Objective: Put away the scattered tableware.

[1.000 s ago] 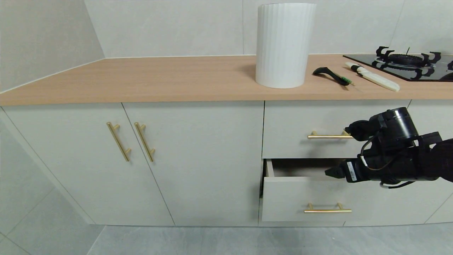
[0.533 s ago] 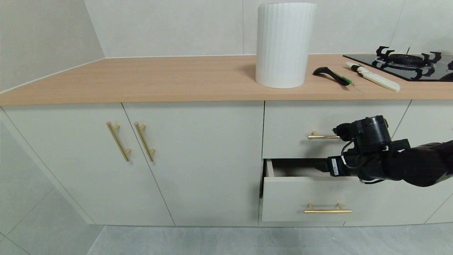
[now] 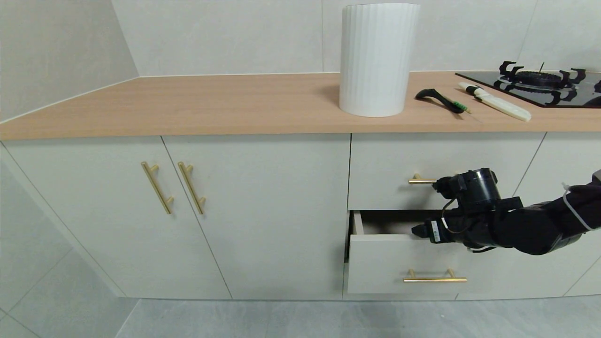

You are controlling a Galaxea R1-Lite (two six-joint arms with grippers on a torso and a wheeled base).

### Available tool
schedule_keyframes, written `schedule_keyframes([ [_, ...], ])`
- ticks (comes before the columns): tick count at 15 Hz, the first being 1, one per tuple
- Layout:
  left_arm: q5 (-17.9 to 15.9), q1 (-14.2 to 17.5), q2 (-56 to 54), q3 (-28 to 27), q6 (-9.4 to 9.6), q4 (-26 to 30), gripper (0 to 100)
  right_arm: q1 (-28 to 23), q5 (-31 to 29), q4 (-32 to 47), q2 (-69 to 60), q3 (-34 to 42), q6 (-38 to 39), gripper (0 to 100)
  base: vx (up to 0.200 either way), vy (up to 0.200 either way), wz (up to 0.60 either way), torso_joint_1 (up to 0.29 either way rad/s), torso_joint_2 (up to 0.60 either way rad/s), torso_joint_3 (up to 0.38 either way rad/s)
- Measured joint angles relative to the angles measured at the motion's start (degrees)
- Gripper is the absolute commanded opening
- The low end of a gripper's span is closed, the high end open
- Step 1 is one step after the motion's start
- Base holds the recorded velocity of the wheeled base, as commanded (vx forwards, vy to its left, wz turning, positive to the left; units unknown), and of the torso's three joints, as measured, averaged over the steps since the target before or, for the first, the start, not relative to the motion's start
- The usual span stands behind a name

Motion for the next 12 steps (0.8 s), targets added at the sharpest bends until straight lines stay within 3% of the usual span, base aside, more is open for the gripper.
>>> schedule_keyframes([
  [3, 0.0, 0.0, 0.0, 0.0, 0.00, 0.0, 100, 0.1, 0.3, 1.3, -0.8, 0.6, -0.3, 100, 0.000, 0.000, 0.00, 0.000, 0.00, 0.000],
  [12, 0.0, 0.0, 0.0, 0.0, 0.05, 0.0, 100, 1.6, 1.9, 20.1, -7.7, 0.7, -6.0, 100, 0.000, 0.000, 0.00, 0.000, 0.00, 0.000],
])
